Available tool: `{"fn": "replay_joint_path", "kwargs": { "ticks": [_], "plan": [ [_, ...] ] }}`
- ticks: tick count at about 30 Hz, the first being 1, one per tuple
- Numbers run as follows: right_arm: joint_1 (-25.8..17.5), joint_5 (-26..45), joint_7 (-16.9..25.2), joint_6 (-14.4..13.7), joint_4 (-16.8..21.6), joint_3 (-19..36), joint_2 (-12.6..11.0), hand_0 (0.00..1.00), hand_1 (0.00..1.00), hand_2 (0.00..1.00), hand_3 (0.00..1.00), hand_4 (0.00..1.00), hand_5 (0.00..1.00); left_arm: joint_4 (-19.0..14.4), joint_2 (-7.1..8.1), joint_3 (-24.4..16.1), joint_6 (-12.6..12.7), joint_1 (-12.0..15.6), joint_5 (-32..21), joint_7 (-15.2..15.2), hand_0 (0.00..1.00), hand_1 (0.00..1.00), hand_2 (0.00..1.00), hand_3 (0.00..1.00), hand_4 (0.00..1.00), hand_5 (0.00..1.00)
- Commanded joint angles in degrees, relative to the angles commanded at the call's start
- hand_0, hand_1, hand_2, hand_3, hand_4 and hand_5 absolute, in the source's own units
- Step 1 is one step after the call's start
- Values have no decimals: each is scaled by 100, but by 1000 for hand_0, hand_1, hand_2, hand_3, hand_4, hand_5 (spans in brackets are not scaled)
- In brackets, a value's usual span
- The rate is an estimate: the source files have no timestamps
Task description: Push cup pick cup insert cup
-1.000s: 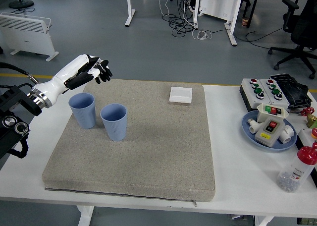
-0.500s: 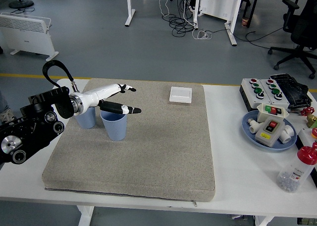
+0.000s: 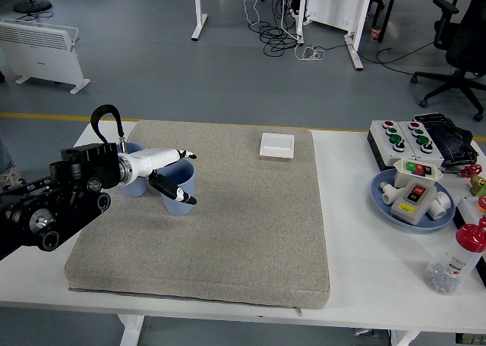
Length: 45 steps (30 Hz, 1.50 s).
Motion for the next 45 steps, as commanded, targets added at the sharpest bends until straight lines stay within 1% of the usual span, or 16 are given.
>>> {"fn": "replay_joint_path", "kwargs": {
  "ticks": [1,6,7,12,13,19,20,25,26,29,31,33,36,39,42,45],
  "plan": [
    [0,4,1,0,0,-5,0,729,662,682,593,141,490,21,2,17,67,1,87,-75,697,831,951,946,724,38],
    [-10,7,3,1,0,-17,1,729,662,682,593,141,490,67,21,56,194,-7,286,-310,697,831,951,946,724,38],
    [-12,6,3,0,0,-12,3,729,662,682,593,141,489,55,24,56,196,-8,243,-325,540,713,831,798,607,2],
    [-25,-7,1,-1,0,-4,9,729,662,682,593,141,489,113,9,107,222,-3,141,-446,540,713,831,798,607,2],
    [-28,-11,0,-2,0,0,10,730,660,682,593,142,487,126,14,121,266,5,141,-521,495,598,707,645,471,2],
    [-41,-33,-2,-2,0,19,12,730,660,682,593,142,487,82,61,111,292,48,121,-593,495,598,707,645,471,2],
    [-42,-37,-2,-1,0,21,13,730,661,681,594,144,486,68,68,101,286,55,112,-587,497,534,571,476,277,2],
    [-48,-36,1,-4,0,26,14,730,661,681,594,144,486,-65,129,0,183,100,20,-453,497,534,571,476,277,2],
    [-49,-42,3,-5,0,34,15,730,661,681,594,144,484,-158,167,-72,139,118,-40,-389,496,493,489,422,220,2],
    [-45,-51,4,-5,0,46,16,730,661,681,594,144,484,-400,260,-277,50,143,-94,-227,496,493,489,422,220,2],
    [-42,-50,8,-6,0,55,16,730,661,681,594,144,484,-687,363,-484,-32,150,-130,-64,496,493,489,422,220,2],
    [-37,-36,11,-7,0,63,13,729,661,681,594,144,484,-983,455,-659,-114,128,-121,52,496,464,453,397,262,2],
    [-23,-28,15,-9,0,74,5,729,661,681,594,144,484,-1446,640,-887,-237,32,-80,208,496,464,453,397,262,2],
    [-16,-22,16,-12,0,81,-1,729,661,681,594,144,485,-1758,786,-1103,-305,-103,-14,304,510,463,451,395,277,2],
    [-9,-19,13,-15,0,85,-9,729,661,681,594,144,485,-1788,904,-1255,-345,-284,37,357,510,463,451,395,277,2],
    [4,12,13,-19,0,68,-26,730,661,678,594,145,484,-1528,1062,-1297,-412,-556,131,379,528,473,461,406,295,2]
  ]
}}
